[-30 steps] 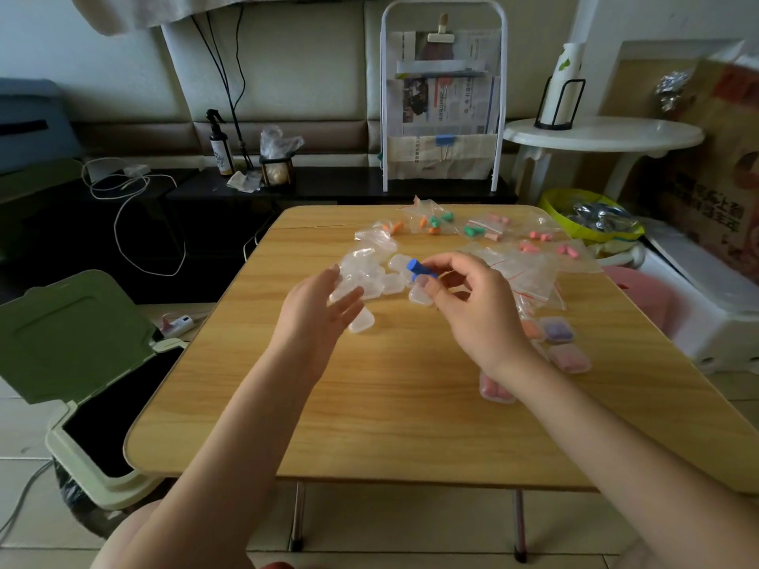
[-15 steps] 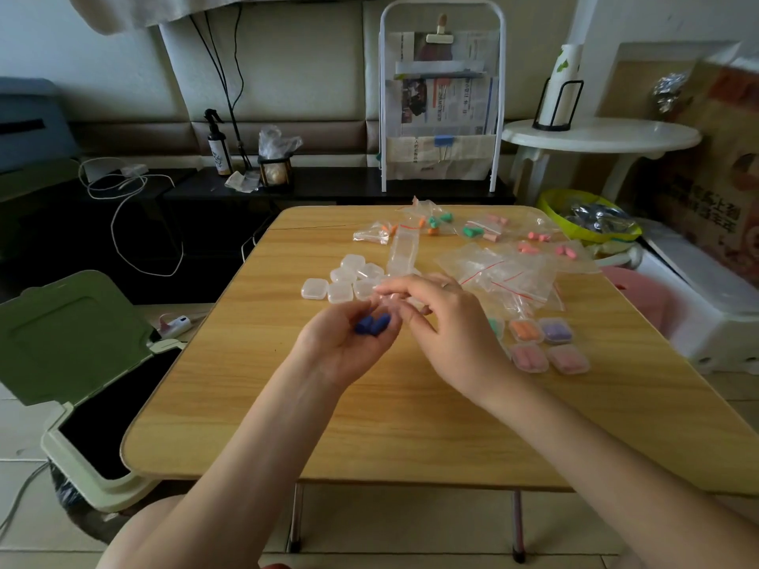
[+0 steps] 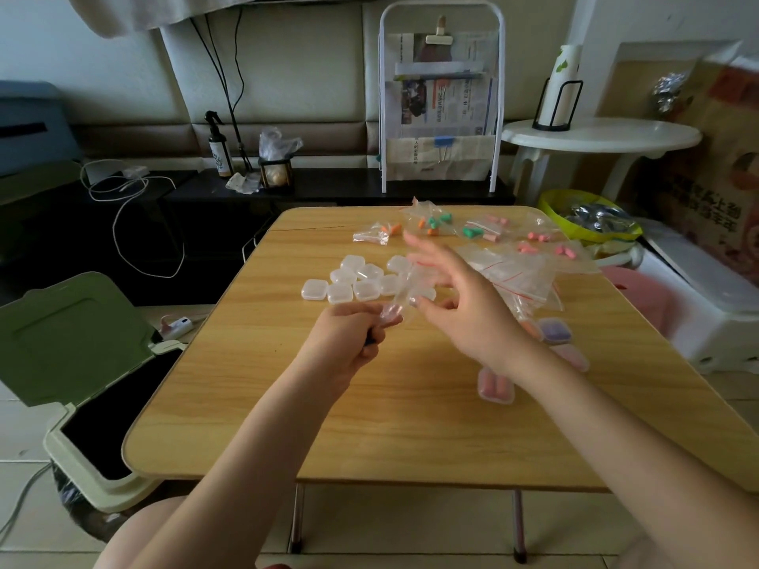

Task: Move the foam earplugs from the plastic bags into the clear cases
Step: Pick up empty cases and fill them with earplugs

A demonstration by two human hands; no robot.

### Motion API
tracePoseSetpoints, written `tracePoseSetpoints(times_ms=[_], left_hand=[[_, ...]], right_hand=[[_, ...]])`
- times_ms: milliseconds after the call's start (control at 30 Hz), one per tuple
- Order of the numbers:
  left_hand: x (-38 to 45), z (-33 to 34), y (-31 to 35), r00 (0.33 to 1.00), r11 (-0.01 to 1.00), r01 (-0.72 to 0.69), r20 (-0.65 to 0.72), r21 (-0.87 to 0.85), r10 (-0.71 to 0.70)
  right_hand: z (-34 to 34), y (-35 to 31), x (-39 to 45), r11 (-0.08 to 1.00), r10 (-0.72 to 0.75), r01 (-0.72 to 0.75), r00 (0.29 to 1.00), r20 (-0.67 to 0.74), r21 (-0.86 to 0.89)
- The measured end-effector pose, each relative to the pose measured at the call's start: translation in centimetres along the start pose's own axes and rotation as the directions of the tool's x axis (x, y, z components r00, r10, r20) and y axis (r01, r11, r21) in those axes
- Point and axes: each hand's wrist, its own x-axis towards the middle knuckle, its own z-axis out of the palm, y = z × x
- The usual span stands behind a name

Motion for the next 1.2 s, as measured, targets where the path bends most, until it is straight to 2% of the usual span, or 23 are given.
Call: tracePoseSetpoints(times_ms=[67,167,200,267,333,367,467,567,700,867,1067,1200], left_hand=[[0.0,-0.2,0.1,0.999,0.999,-0.034,-0.029,0.013,0.035],[0.0,-0.5,0.4,0.99,0.995,-0.092,-0.108,0.027,0.094],[0.0,-0.7,0.5,0.982,0.99,-0.122,-0.135,0.072,0.131],[0.3,-1.0,0.5,0.958,0.945,-0.188,-0.164,0.268,0.237],[0.4,-1.2,0.5,0.948,0.877,-0.236,-0.098,0.419,0.303],[0.4,-1.2,0.5,0.954,0.862,-0.255,-0.033,0.438,0.299],[0.0,-0.9,0.4,0.947,0.852,-0.318,0.093,0.416,0.308],[0.1,-1.1,0.5,0.933,0.835,-0.339,0.038,0.434,0.359],[0.3,-1.3,0.7,0.947,0.878,-0.301,0.006,0.373,0.322],[0.3,-1.1,0.8,0.966,0.933,-0.26,0.055,0.249,0.254],[0.3,-0.6,0.8,0.956,0.919,-0.286,0.02,0.271,0.292],[0.3,-0.7,0.8,0.954,0.918,-0.286,-0.003,0.274,0.298]], right_hand=[[0.0,0.3,0.0,1.0,0.024,-0.024,1.0,0.0,0.0],[0.1,0.8,0.3,0.998,0.067,-0.065,0.994,-0.082,0.022],[0.0,1.0,0.4,0.994,0.098,-0.091,0.989,-0.112,0.063],[-0.4,1.0,0.6,0.969,0.181,-0.152,0.973,-0.14,0.193],[-0.9,0.6,0.7,0.927,0.25,-0.205,0.962,-0.11,0.314],[-1.1,0.5,0.7,0.9,0.286,-0.241,0.955,-0.073,0.364],[-1.3,0.1,0.6,0.827,0.367,-0.331,0.93,0.01,0.455],[-1.5,0.0,0.6,0.772,0.435,-0.38,0.9,0.013,0.509],[-2.2,0.1,0.7,0.668,0.518,-0.435,0.854,0.042,0.604],[-2.4,0.3,0.7,0.634,0.57,-0.459,0.822,0.026,0.622],[-2.3,0.3,0.8,0.608,0.621,-0.501,0.784,0.025,0.616],[-2.4,0.3,0.8,0.576,0.604,-0.502,0.793,0.078,0.645]])
